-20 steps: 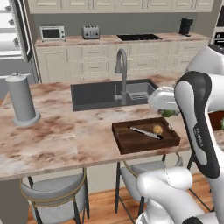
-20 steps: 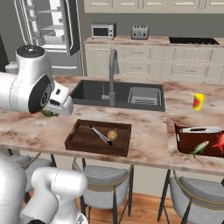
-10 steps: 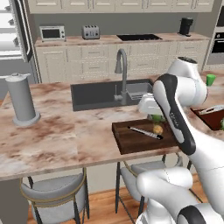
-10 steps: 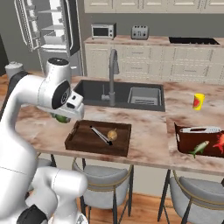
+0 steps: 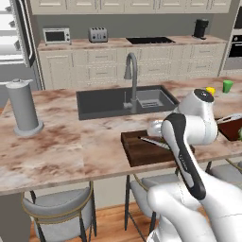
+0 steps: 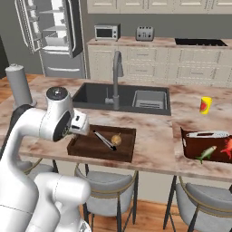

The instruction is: Gather the onion and avocado from the fridge and place them on a tray on the dining counter. Then gather the fishs from the fridge and place them on the other tray.

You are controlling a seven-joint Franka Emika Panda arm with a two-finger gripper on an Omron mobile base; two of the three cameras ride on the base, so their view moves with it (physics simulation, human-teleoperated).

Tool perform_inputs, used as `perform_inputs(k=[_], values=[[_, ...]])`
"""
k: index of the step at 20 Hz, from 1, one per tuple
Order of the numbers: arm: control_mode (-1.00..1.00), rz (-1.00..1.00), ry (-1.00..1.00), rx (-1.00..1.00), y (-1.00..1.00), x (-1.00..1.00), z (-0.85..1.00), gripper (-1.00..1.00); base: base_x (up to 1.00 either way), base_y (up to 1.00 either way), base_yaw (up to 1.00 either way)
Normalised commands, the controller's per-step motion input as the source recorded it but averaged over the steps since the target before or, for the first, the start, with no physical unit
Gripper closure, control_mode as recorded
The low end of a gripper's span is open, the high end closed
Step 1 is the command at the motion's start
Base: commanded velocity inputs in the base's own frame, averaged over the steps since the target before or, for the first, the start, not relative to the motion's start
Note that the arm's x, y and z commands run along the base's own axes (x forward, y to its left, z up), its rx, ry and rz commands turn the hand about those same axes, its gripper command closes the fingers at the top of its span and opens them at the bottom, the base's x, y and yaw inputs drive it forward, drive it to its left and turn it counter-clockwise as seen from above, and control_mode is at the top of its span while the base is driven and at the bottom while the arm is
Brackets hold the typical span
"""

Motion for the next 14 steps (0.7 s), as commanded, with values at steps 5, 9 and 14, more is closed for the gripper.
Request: perform_inputs(k=[5, 9, 14], values=[[-1.0, 0.0, 0.0, 0.0, 0.0, 0.69, -0.05, 1.0, 0.0, 0.0, 0.0], [-1.0, 0.0, 0.14, 0.0, 0.0, 0.73, 0.0, 1.0, 0.0, 0.0, 0.0], [-1.0, 0.0, 0.24, -0.03, 0.0, 0.47, -0.09, 1.0, 0.0, 0.0, 0.0]])
